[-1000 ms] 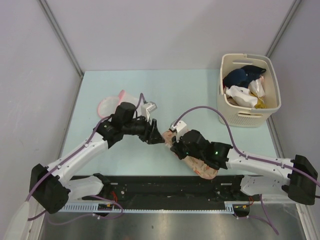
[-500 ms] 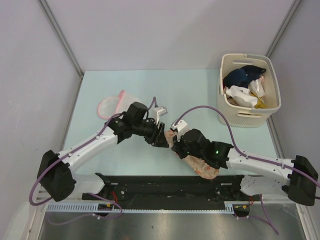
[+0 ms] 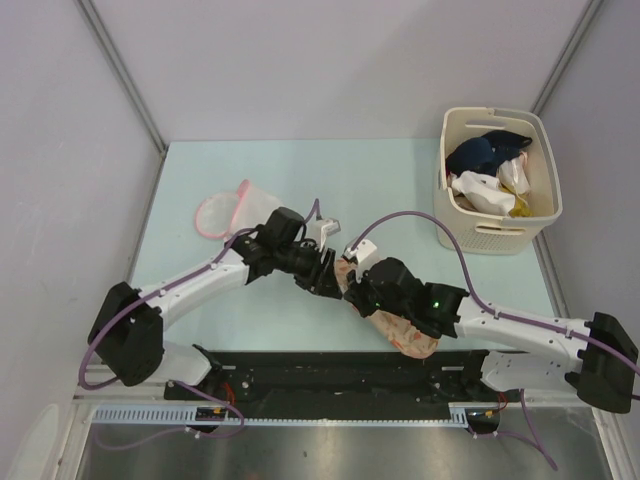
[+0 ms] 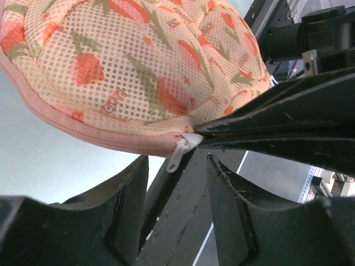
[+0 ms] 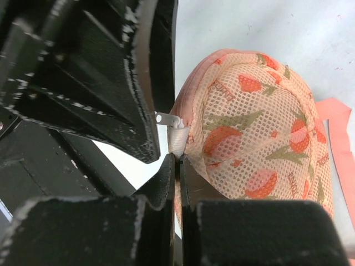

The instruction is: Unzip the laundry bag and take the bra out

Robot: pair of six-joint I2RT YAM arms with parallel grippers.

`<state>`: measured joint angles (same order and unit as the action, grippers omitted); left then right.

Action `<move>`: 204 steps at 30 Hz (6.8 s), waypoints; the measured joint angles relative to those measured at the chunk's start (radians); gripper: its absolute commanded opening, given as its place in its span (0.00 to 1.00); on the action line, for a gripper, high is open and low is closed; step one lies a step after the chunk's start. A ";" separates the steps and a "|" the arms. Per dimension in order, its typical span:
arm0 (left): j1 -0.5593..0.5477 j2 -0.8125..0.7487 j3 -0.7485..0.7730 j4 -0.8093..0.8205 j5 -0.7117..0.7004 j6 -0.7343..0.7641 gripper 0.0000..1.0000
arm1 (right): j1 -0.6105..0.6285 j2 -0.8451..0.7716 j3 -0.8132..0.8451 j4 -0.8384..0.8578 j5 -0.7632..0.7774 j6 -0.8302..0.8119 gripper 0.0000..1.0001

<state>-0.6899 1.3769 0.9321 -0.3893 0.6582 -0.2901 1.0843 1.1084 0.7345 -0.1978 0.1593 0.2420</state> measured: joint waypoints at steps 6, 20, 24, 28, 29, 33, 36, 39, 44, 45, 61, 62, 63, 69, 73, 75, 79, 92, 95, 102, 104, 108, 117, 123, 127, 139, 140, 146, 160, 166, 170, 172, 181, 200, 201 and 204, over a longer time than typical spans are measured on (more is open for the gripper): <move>0.000 0.012 0.000 0.028 0.002 -0.021 0.33 | 0.000 -0.012 0.000 -0.002 0.000 0.000 0.00; 0.000 0.011 0.005 0.019 -0.007 -0.022 0.00 | -0.002 -0.009 -0.002 -0.006 0.000 0.000 0.00; -0.002 0.009 0.039 -0.050 -0.039 0.024 0.00 | -0.008 -0.009 -0.010 0.004 0.000 -0.007 0.00; 0.029 -0.005 0.058 -0.100 -0.061 0.065 0.01 | -0.022 -0.029 -0.026 0.000 -0.001 -0.014 0.00; 0.045 -0.012 0.058 -0.108 -0.061 0.073 0.00 | -0.024 -0.043 -0.031 0.000 -0.002 -0.015 0.00; 0.129 -0.051 0.058 -0.125 -0.049 0.089 0.00 | -0.024 -0.113 -0.043 -0.002 -0.012 -0.019 0.00; 0.197 -0.089 0.048 -0.107 -0.027 0.085 0.00 | -0.011 -0.141 -0.043 -0.006 -0.005 -0.019 0.00; 0.245 -0.106 0.025 -0.085 -0.005 0.067 0.01 | 0.002 -0.170 -0.047 -0.021 0.007 -0.017 0.00; 0.265 -0.112 0.003 -0.048 0.012 0.024 0.00 | 0.005 -0.275 -0.054 -0.059 0.029 0.001 0.00; 0.267 -0.115 0.003 -0.038 0.018 0.016 0.00 | 0.004 -0.295 -0.054 -0.065 0.034 0.005 0.00; 0.297 -0.214 -0.009 0.065 0.051 -0.095 0.00 | 0.135 -0.083 0.145 -0.152 0.206 0.000 0.77; 0.297 -0.220 -0.009 0.065 0.051 -0.095 0.00 | 0.153 -0.060 0.164 -0.138 0.233 0.000 0.77; 0.297 -0.227 -0.009 0.064 0.050 -0.095 0.00 | 0.171 -0.038 0.179 -0.124 0.268 -0.001 0.77; 0.297 -0.237 -0.009 0.045 0.029 -0.103 0.00 | 0.328 0.146 0.263 -0.044 0.536 -0.037 0.95; 0.297 -0.237 -0.009 0.035 0.020 -0.103 0.00 | 0.406 0.268 0.324 0.001 0.690 -0.082 0.96; 0.297 -0.237 -0.009 0.034 0.018 -0.103 0.00 | 0.425 0.322 0.366 0.010 0.765 -0.095 0.96; 0.297 -0.237 -0.009 0.033 0.015 -0.103 0.00 | 0.428 0.442 0.466 0.053 0.927 -0.153 0.77; 0.297 -0.248 -0.002 0.008 -0.010 -0.101 0.00 | 0.331 0.495 0.499 0.037 0.991 -0.160 0.00; 0.298 -0.248 0.023 -0.018 -0.028 -0.093 0.01 | 0.301 0.417 0.467 0.039 0.877 -0.165 0.00; 0.301 -0.248 0.073 -0.031 -0.026 -0.090 0.00 | 0.218 0.165 0.394 0.042 0.569 -0.195 0.17; 0.303 -0.248 0.075 -0.028 -0.023 -0.092 0.00 | 0.201 0.131 0.394 0.034 0.511 -0.198 0.59; 0.307 -0.248 0.075 -0.027 -0.019 -0.098 0.00 | 0.194 0.119 0.393 0.024 0.439 -0.187 0.93; 0.307 -0.257 0.075 -0.015 -0.007 -0.129 0.01 | 0.263 0.259 0.442 0.009 0.525 -0.126 1.00; 0.307 -0.271 0.075 -0.016 -0.007 -0.129 0.00 | 0.323 0.431 0.582 -0.062 0.749 -0.027 1.00; 0.307 -0.272 0.075 -0.016 -0.007 -0.129 0.00 | 0.341 0.518 0.655 -0.100 0.902 0.013 0.93; 0.312 -0.278 0.077 -0.031 -0.043 -0.123 0.00 | 0.297 0.561 0.676 -0.127 0.963 -0.005 0.00; 0.312 -0.278 0.080 -0.039 -0.053 -0.119 0.00 | 0.286 0.533 0.647 -0.099 0.915 -0.034 0.00; 0.319 -0.270 0.126 -0.094 -0.061 -0.109 0.00 | 0.206 0.240 0.444 0.004 0.557 -0.211 0.00; 0.356 -0.227 0.131 -0.051 0.062 -0.169 0.00 | 0.069 -0.188 0.216 0.023 0.198 -0.241 0.00; 0.368 -0.216 0.096 -0.039 0.088 -0.191 0.00 | -0.078 -0.344 0.062 0.074 0.105 -0.146 0.00; 0.378 -0.212 0.095 -0.031 0.108 -0.203 0.00 | -0.140 -0.382 0.020 0.079 0.032 -0.092 0.00; 0.381 -0.211 0.095 -0.031 0.110 -0.207 0.00 | -0.152 -0.383 0.006 0.083 0.015 -0.076 0.00; 0.406 -0.203 0.094 -0.041 0.133 -0.205 0.00 | -0.300 -0.508 -0.108 0.125 -0.038 0.032 0.00; 0.488 -0.208 0.065 -0.039 0.086 -0.199 0.01 | -0.367 -0.479 -0.143 0.031 -0.066 0.087 0.62; 0.488 -0.209 0.065 -0.039 0.086 -0.199 0.00 | -0.358 -0.465 -0.129 0.021 -0.066 0.079 0.63; 0.488 -0.210 0.064 -0.035 0.081 -0.198 0.00 | -0.309 -0.382 -0.045 -0.013 -0.062 0.026 0.64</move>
<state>-0.2024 1.1671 0.9966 -0.4244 0.7395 -0.4881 0.7750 0.7261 0.6899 -0.2111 0.0975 0.2684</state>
